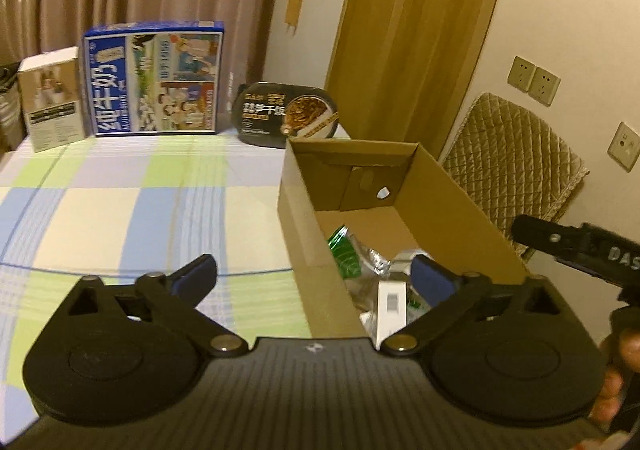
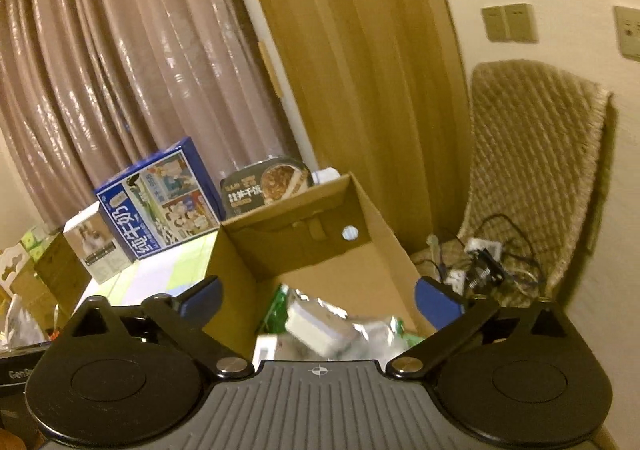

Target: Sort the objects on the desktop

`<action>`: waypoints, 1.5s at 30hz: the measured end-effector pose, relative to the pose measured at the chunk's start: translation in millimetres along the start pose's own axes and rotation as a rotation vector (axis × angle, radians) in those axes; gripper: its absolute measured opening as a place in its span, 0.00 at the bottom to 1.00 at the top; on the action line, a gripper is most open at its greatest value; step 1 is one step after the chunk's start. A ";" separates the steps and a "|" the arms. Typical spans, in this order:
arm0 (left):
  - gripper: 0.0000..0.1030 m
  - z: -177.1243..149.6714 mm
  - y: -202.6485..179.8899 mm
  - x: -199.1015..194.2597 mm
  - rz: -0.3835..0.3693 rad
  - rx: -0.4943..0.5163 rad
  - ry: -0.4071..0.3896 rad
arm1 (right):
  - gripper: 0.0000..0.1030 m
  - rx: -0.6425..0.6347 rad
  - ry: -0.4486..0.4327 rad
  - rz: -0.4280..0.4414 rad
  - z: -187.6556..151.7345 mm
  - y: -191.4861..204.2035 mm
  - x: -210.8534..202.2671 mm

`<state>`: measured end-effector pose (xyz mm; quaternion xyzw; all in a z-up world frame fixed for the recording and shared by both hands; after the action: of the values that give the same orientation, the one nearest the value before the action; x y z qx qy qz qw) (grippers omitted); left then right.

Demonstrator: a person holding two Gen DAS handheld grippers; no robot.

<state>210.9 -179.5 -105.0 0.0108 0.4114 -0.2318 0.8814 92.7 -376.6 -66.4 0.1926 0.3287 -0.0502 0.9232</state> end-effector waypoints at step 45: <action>0.99 -105.4 -46.3 -125.9 0.068 -0.018 0.114 | 0.98 -0.188 0.140 -0.054 -86.8 33.4 -140.9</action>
<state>45.9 -148.4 -74.8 0.0301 0.4622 -0.1971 0.8641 -60.7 -317.0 -29.0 0.0994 0.4006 -0.0306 0.9103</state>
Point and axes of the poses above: each gripper's, at about its wrist camera, not at the fingertips, and x roughly the way its jaws point, y to its left, z to its top, the point moved 7 cm from there along x, roughly the way its jaws point, and after that the axes turned 11 degrees about y, right-handed, at the moved point
